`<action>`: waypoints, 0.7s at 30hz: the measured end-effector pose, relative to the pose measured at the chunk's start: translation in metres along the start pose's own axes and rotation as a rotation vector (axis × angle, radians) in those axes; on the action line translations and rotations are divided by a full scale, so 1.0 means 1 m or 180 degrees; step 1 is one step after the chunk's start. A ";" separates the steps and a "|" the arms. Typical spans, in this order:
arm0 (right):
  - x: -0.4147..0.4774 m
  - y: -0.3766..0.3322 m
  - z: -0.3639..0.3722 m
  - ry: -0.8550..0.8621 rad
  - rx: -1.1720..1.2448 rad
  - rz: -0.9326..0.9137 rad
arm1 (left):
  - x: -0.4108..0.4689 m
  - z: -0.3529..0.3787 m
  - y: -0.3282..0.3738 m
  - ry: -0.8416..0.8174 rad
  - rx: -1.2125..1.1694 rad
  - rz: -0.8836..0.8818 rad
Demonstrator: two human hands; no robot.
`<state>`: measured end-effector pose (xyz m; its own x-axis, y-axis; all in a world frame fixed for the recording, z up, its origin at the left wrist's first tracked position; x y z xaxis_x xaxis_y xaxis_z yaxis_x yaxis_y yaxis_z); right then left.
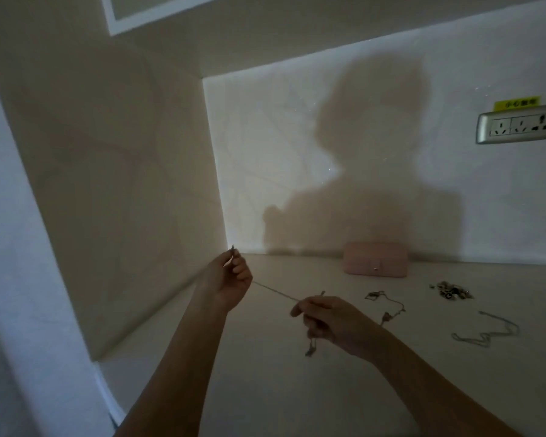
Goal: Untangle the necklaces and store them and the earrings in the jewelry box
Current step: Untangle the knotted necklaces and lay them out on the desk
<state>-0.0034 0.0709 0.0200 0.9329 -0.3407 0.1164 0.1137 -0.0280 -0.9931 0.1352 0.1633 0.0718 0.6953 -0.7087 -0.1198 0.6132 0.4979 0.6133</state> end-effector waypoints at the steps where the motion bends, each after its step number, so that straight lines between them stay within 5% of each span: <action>1: -0.003 0.000 -0.012 0.0121 -0.0057 0.0030 | 0.002 -0.011 0.000 0.0077 -0.0051 -0.0003; 10: -0.025 -0.007 -0.065 0.0357 -0.1605 0.0188 | 0.012 -0.057 -0.041 0.0451 -0.0762 -0.0232; 15: -0.041 -0.008 -0.098 0.0874 -0.1234 0.0151 | 0.015 -0.054 -0.049 0.0072 -0.0832 -0.0023; 21: -0.067 -0.007 -0.133 0.1299 -0.1734 0.0228 | 0.008 -0.030 -0.079 0.0259 -0.0868 -0.0100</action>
<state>-0.1125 -0.0309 0.0170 0.7161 -0.6833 0.1423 -0.2312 -0.4246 -0.8753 0.1035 0.1329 -0.0013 0.6955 -0.6889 -0.2044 0.7054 0.6003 0.3769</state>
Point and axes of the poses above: each hand's wrist, its own x-axis towards the middle knuckle, its own z-axis out of the palm, y = z × x, the point moved 8 cm from there along x, towards the middle knuckle, and after that the axes turned 6 degrees about y, right-handed, at the moved point
